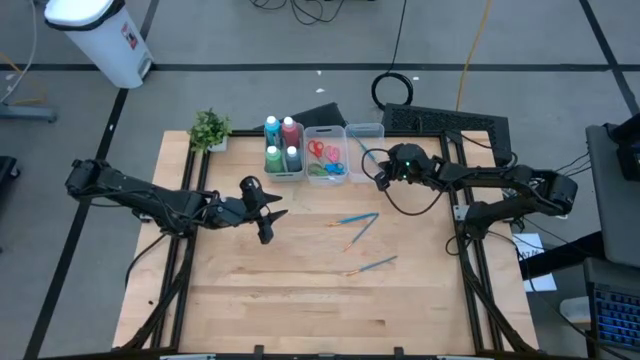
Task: Pick & Place Paint Supplies
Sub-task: Put the blue paint brush into the right transparent bin
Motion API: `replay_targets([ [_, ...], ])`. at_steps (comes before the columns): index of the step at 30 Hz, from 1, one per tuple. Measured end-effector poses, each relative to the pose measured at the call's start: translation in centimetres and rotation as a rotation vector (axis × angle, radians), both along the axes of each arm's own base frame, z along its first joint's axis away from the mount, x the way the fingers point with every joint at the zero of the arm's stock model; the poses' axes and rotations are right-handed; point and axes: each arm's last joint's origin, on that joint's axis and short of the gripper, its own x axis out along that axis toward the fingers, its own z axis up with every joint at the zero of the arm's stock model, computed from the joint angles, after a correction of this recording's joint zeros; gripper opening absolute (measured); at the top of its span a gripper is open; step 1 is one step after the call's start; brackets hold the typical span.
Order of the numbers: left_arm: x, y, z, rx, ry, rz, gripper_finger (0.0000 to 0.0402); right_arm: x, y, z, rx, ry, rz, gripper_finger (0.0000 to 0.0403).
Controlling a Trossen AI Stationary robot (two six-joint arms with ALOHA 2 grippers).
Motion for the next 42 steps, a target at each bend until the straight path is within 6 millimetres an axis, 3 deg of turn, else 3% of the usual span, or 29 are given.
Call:
replay_targets([
  [26,0.00,0.00,0.00,0.000,0.000,-0.001,0.0202,-0.01,0.00,-0.01,0.000,0.000,-0.001,0.0001],
  [42,0.00,0.00,0.00,0.000,0.000,0.000,0.0202,0.01,-0.01,0.03,0.008,-0.013,-0.011,0.0105],
])
